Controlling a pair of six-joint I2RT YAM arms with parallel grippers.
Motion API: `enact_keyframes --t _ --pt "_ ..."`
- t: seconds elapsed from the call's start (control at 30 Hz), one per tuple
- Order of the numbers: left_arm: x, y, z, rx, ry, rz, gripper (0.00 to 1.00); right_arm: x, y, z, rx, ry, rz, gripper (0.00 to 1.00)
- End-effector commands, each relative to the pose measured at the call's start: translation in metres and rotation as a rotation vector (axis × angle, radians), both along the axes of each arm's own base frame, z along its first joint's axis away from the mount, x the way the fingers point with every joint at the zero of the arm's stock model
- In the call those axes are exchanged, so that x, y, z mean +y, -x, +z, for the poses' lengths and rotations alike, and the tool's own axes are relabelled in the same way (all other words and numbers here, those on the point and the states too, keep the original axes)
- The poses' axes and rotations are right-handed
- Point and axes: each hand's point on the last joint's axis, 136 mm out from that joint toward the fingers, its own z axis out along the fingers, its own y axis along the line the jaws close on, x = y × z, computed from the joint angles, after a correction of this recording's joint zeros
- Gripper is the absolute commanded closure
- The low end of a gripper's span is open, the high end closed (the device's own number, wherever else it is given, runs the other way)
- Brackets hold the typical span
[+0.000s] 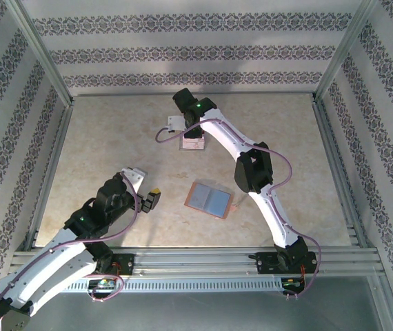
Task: Take the credit cards out of the card holder
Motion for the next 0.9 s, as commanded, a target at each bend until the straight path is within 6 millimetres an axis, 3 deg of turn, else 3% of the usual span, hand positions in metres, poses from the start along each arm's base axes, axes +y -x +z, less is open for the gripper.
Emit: enact_keyframes --t 0.0,0.43,0.87 --pt "-0.001 -0.001 0.008 -0.023 -0.007 -0.007 0.00 -0.004 -0.011 0.005 -0.035 -0.001 -0.021 0.88" --pt "-0.001 -0.001 0.008 -0.019 0.002 -0.004 0.00 -0.007 -0.013 0.028 -0.074 -0.020 -0.039 0.81" --pt "-0.004 -0.002 0.013 -0.011 0.060 0.010 0.00 -0.004 0.013 0.094 -0.101 -0.155 -0.105 0.68"
